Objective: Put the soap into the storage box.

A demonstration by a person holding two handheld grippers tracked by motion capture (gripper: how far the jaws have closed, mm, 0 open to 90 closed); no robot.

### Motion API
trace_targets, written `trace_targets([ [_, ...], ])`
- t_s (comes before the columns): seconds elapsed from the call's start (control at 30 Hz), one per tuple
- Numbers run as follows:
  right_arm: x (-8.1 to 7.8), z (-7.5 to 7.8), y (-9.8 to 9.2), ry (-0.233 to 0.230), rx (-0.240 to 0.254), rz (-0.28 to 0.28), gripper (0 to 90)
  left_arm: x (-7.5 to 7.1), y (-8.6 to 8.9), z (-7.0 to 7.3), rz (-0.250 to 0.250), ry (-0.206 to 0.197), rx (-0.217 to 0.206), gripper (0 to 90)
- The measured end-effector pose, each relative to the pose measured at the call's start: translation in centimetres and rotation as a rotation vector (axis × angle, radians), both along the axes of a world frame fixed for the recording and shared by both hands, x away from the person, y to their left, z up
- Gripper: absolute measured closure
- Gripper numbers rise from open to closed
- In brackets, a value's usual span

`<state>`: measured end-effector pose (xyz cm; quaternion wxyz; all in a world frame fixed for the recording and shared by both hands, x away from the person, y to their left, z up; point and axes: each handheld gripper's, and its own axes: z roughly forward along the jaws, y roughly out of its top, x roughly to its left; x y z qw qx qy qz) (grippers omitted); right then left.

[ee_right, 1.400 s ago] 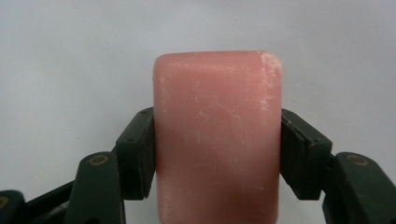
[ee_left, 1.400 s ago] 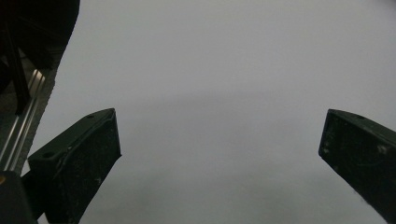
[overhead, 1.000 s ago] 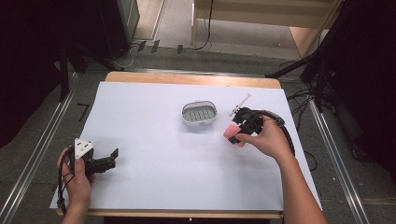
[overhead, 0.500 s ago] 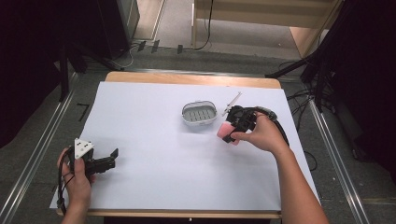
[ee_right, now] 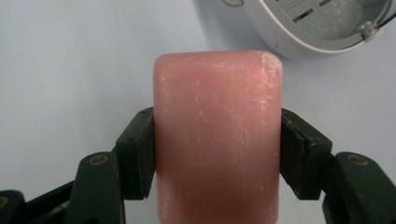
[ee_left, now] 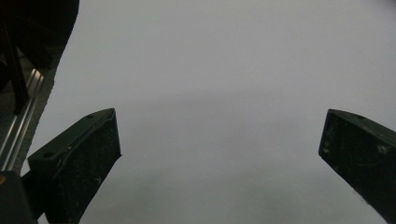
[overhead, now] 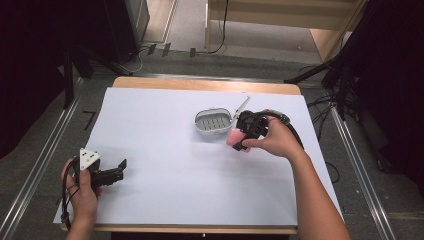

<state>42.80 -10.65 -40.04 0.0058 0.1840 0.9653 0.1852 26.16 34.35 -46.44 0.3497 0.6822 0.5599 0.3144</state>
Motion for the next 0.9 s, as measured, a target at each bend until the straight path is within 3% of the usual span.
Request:
trace_targets([
  [0.53,0.6,0.5,1.6,-0.026,0.015,0.089,38.4,0.0,0.0,0.0,0.0,-0.001,-0.002,0.0],
  [0.9,0.9,1.3,2.5,-0.034,0.035,0.116,38.4,0.0,0.0,0.0,-0.002,0.0,-0.002,0.0],
])
